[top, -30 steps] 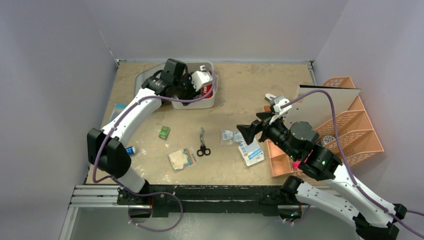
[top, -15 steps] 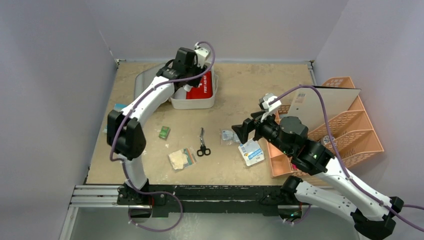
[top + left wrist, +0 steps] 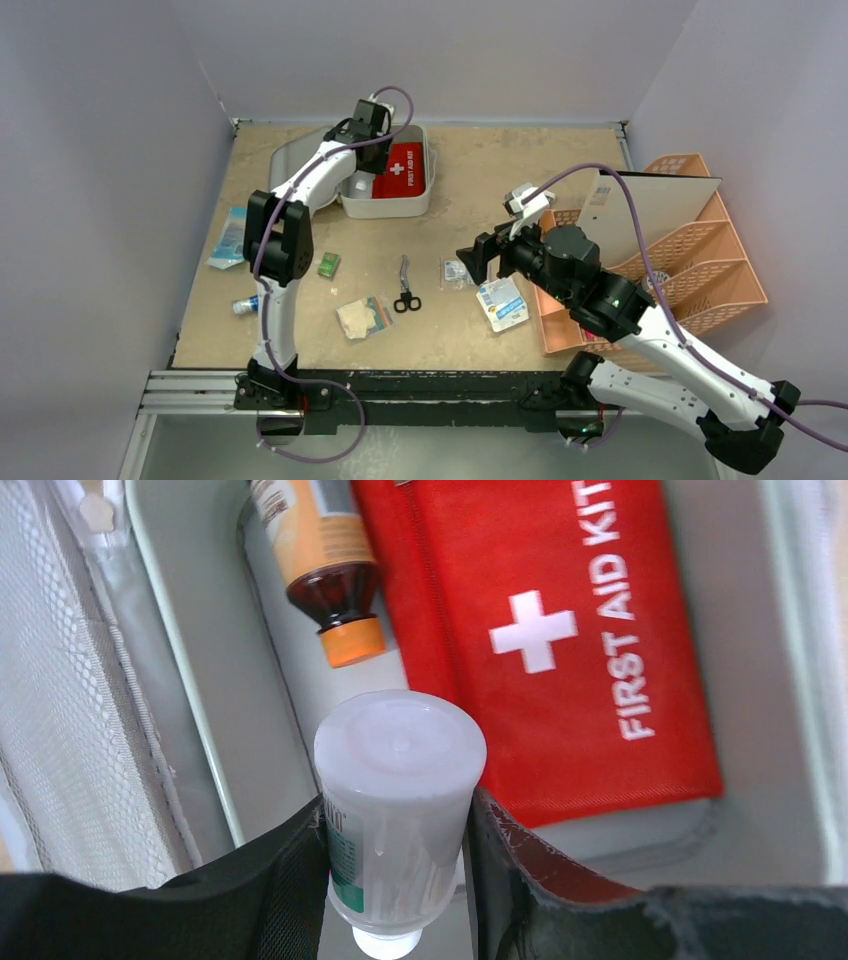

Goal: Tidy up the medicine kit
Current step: Place the pill bottle in the medicine box.

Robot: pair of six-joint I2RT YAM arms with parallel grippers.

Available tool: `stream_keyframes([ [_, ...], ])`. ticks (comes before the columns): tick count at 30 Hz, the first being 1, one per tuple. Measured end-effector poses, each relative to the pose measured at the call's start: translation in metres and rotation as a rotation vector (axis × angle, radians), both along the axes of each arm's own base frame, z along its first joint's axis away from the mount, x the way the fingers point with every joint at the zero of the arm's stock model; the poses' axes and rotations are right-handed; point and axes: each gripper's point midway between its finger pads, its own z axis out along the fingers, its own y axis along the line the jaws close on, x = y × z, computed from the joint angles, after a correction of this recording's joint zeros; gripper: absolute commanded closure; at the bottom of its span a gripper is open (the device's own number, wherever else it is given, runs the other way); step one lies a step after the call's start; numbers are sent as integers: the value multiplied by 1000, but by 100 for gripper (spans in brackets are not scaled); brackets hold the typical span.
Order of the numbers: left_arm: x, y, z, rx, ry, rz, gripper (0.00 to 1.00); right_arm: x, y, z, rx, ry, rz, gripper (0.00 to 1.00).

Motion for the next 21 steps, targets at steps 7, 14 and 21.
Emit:
stream_keyframes([
  [7,11,29,-35,-19,73,107,58,5,6,-10,-28,23,-1,3],
  [14,13,30,-55,-47,112,139,53,10,12,-16,-43,35,-1,3],
  [21,15,28,-61,-63,130,154,48,12,14,-20,-53,43,-1,3],
])
